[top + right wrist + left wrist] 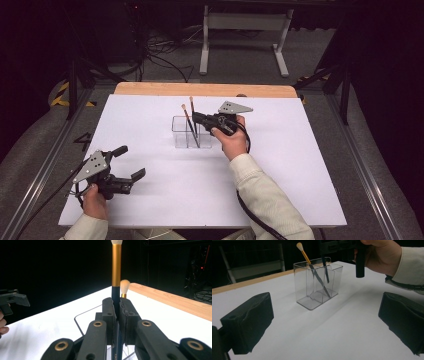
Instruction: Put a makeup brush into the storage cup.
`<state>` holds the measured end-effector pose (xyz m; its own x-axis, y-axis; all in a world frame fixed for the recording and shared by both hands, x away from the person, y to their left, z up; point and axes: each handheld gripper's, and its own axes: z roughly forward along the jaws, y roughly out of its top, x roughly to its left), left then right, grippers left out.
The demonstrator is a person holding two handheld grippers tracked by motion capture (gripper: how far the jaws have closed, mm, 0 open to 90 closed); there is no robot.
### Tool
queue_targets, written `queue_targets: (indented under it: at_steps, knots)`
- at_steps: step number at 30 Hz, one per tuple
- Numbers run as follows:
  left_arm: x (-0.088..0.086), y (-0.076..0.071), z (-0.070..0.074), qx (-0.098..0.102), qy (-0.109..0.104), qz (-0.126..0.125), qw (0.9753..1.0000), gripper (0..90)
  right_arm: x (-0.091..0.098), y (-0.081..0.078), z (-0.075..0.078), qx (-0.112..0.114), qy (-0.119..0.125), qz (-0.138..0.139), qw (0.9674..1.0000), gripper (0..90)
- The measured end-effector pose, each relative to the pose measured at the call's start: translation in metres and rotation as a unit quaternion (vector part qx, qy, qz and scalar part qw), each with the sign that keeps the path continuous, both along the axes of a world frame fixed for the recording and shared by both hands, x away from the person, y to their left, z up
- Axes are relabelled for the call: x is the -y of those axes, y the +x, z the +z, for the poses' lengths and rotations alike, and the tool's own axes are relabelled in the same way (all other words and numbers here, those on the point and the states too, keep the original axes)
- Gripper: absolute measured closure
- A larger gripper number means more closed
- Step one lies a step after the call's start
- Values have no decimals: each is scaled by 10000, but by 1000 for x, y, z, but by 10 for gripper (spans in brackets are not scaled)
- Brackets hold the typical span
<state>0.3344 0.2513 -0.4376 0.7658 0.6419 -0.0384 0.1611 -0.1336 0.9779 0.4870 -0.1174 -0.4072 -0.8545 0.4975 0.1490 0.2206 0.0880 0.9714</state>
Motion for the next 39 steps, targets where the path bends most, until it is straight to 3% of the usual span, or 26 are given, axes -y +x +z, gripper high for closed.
queue_targets:
  at_steps: [7,11,15,19,28,33,39]
  knots:
    - [0,0,0,-2,-7,-5,10000,6,1,-1,0,-19,-46,-2,10000,821]
    - [0,1,0,-6,-30,-13,10000,6,3,-4,3,-17,-88,-119,9999,576]
    - [2,2,0,-22,-28,-27,10000,6,10,-11,11,33,-175,-246,9995,250]
    - [1,2,0,-19,-21,-34,10000,6,23,-20,21,137,-268,-185,9994,131]
    - [1,1,1,-3,-51,1,10000,6,59,-43,39,326,-385,-219,9985,80]
    - [1,1,2,-25,-39,1,10000,6,88,-57,48,406,-386,-325,9979,47]
    - [1,1,2,0,-31,-4,10000,6,107,-66,50,359,-454,-436,9974,24]
